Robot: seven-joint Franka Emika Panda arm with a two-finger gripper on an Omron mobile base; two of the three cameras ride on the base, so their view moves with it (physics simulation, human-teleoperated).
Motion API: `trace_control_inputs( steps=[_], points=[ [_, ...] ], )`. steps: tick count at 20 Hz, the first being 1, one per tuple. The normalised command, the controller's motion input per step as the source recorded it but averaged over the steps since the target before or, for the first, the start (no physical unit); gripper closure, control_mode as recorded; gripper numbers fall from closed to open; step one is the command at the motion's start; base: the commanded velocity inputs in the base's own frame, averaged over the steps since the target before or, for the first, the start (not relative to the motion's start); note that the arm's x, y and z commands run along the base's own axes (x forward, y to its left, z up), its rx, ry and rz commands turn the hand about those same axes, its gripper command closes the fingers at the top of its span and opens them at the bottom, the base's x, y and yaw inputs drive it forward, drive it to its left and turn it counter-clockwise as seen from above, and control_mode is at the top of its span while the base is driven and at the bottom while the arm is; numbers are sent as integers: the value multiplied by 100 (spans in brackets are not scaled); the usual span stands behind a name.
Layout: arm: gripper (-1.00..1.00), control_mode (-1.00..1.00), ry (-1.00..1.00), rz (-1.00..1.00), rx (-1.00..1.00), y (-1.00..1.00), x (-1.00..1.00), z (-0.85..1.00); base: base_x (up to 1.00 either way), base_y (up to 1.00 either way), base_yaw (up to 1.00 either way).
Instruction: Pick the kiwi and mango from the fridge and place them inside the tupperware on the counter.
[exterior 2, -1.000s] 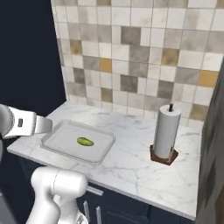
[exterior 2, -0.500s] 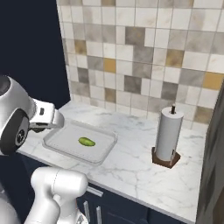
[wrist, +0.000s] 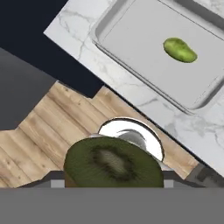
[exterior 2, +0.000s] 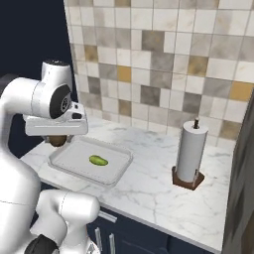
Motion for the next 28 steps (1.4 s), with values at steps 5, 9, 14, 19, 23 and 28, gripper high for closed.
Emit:
trace_control_inputs(
  steps=[5, 9, 14, 19, 23, 28],
  points=[
    [100, -100, -12, 23, -6, 0, 30, -53, 0, 0, 0],
    [100, -100, -16, 18, 0, 0, 32, -50, 0, 0, 0],
    [100, -100, 4, 5, 0, 4, 58, -30, 0, 0, 0],
    [100, -100, 15, 0, 0, 16, 76, -32, 0, 0, 0],
    [100, -100, 11, 0, 0, 18, 69, -43, 0, 0, 0],
    [100, -100, 4, 0, -2, 16, 59, -51, 0, 0, 0]
  ],
)
